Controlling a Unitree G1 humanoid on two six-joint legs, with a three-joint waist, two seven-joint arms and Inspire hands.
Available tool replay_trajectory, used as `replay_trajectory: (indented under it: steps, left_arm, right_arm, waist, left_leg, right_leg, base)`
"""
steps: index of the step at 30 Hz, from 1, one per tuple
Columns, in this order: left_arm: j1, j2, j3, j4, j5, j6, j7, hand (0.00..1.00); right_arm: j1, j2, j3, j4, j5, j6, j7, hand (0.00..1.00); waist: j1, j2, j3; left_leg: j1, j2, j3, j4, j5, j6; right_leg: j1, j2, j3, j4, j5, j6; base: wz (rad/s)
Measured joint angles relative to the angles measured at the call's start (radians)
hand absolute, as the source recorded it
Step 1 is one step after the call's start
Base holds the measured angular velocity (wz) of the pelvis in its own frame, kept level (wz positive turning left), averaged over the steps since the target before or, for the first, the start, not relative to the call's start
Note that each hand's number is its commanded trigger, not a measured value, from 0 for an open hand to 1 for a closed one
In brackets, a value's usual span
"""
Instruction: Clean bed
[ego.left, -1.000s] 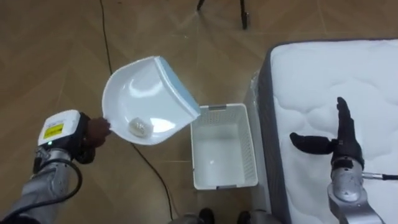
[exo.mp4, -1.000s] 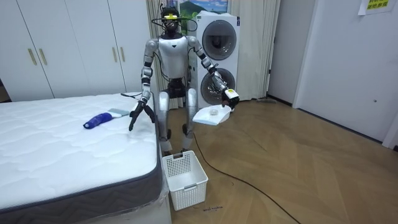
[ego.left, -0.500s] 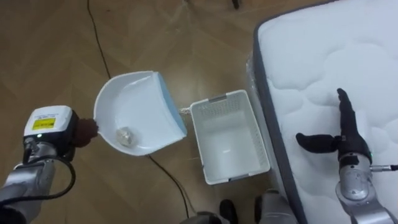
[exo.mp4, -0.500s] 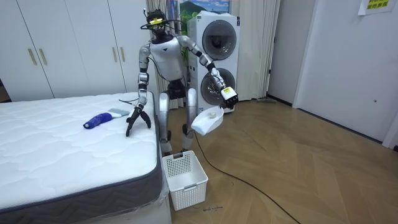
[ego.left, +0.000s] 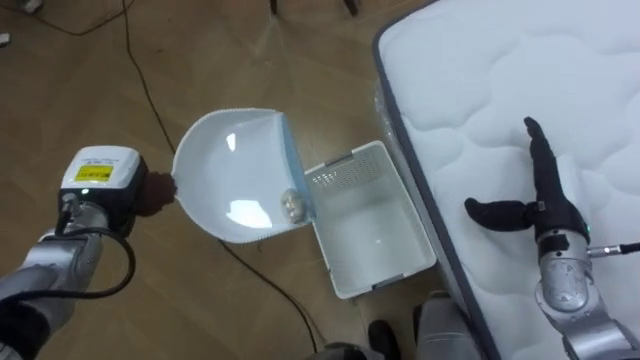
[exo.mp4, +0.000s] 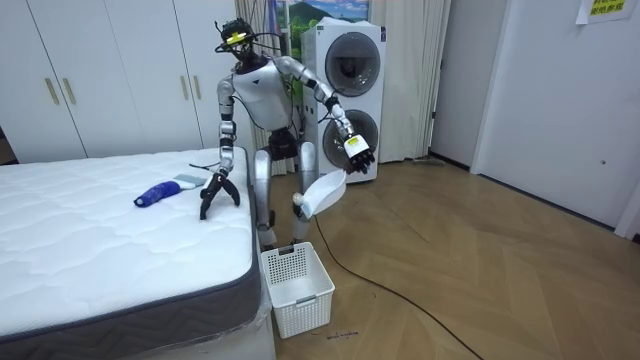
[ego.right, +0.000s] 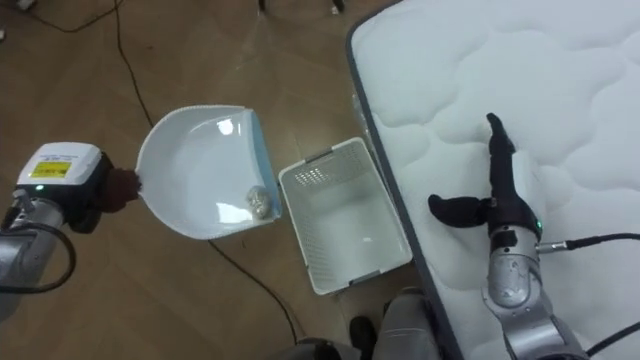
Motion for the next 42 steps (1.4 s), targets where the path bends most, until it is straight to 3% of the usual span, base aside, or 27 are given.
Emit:
replay_trajectory:
  steps: [4,7,9,12,19,27,28,31,34,36,39,42]
  left_arm:
    - [0.0,0.012,-0.002,-0.005,0.001,0.0,0.0,1.0]
    - [-0.001,0.027,-0.002,-0.034,0.002,0.0,0.001,1.0]
    - [-0.002,0.04,-0.002,-0.052,0.004,0.0,0.001,1.0]
    - [-0.024,0.044,-0.004,-0.045,0.044,0.0,0.001,1.0]
    - [-0.039,0.045,-0.019,-0.024,0.057,-0.001,0.0,1.0]
    - [-0.039,0.045,-0.019,-0.003,0.055,-0.009,0.0,1.0]
    - [-0.039,0.045,-0.017,-0.013,0.055,-0.014,0.002,1.0]
    - [-0.035,0.045,-0.015,-0.044,0.055,-0.043,0.016,1.0]
    - [0.023,0.045,0.059,-0.11,0.057,-0.096,0.051,1.0]
    - [0.085,0.04,0.102,-0.147,0.057,-0.12,0.08,1.0]
    - [0.143,0.037,0.126,-0.181,0.057,-0.137,0.091,1.0]
    - [0.159,0.024,0.135,-0.226,0.057,-0.143,0.089,1.0]
  right_arm:
    - [0.001,-0.007,0.001,0.004,0.0,-0.038,0.01,0.0]
    - [-0.003,-0.008,0.001,0.001,0.0,-0.051,0.013,0.0]
    - [-0.005,-0.009,0.0,-0.004,0.001,-0.052,0.019,0.0]
    - [-0.004,-0.012,-0.003,-0.009,0.002,-0.052,0.034,0.0]
    - [0.006,-0.013,-0.011,-0.019,0.017,-0.051,0.056,0.0]
    - [0.006,-0.015,-0.013,-0.017,0.036,-0.048,0.048,0.0]
    - [0.011,-0.015,-0.013,-0.012,0.051,-0.052,0.046,0.0]
    - [0.015,-0.015,-0.011,-0.002,0.057,-0.06,0.044,0.0]
    - [0.024,0.002,0.009,0.014,0.088,-0.061,0.044,0.0]
    - [0.024,0.011,0.011,0.04,0.09,-0.058,0.045,0.0]
    - [0.036,0.026,0.01,0.063,0.1,-0.02,0.044,0.0]
    - [0.061,0.043,-0.001,0.076,0.13,0.005,0.045,0.0]
  waist:
    - [-0.016,0.028,0.0074]
    - [-0.03,0.038,0.0084]
    - [-0.05,0.039,0.0085]
    - [-0.077,0.039,0.0086]
    - [-0.077,0.033,0.0129]
    - [-0.059,0.026,0.0171]
    - [-0.057,0.019,0.0199]
    - [-0.02,-0.003,0.017]
    - [0.055,-0.052,0.0126]
    - [0.077,-0.053,0.0099]
    - [0.083,-0.065,-0.0003]
    - [0.077,-0.088,-0.0135]
  left_leg:
    - [0.034,0.0,0.02,-0.033,0.001,0.0]
    - [0.043,0.0,0.028,-0.048,0.002,0.0]
    - [0.042,0.001,0.034,-0.051,0.002,0.0]
    - [0.043,0.035,0.121,-0.053,-0.002,0.005]
    - [0.051,0.079,0.221,-0.056,-0.01,0.014]
    - [0.051,0.088,0.224,-0.041,-0.016,0.014]
    - [0.056,0.089,0.224,-0.03,-0.018,0.013]
    - [0.063,0.096,0.226,-0.017,-0.025,0.004]
    - [0.069,0.114,0.187,0.024,-0.057,-0.016]
    - [0.082,0.124,0.133,0.041,-0.075,-0.029]
    - [0.126,0.138,0.109,0.033,-0.09,-0.036]
    - [0.178,0.14,0.114,0.001,-0.093,-0.032]
  right_leg:
    - [0.016,-0.001,0.016,-0.006,0.0,0.001]
    - [0.018,-0.001,0.025,-0.005,-0.005,0.002]
    - [0.018,-0.004,0.026,-0.003,-0.011,0.002]
    - [0.018,-0.002,0.026,-0.006,-0.018,-0.001]
    - [0.018,0.014,0.026,-0.001,-0.021,-0.005]
    - [0.023,0.017,0.029,-0.004,-0.021,-0.007]
    - [0.021,0.017,0.033,-0.003,-0.022,-0.007]
    - [0.024,0.031,0.056,-0.005,-0.021,-0.007]
    - [0.03,0.096,0.125,-0.015,-0.011,-0.011]
    - [0.062,0.136,0.143,-0.048,0.006,-0.014]
    - [0.123,0.167,0.159,-0.099,0.023,-0.012]
    - [0.165,0.173,0.167,-0.135,0.034,-0.005]
  base:
    - [-0.12]
    - [-0.06]
    - [0.16]
    - [0.22]
    - [0.09]
    - [0.01]
    - [-0.06]
    - [-0.3]
    - [-0.78]
    - [-0.78]
    - [-0.49]
    - [-0.2]
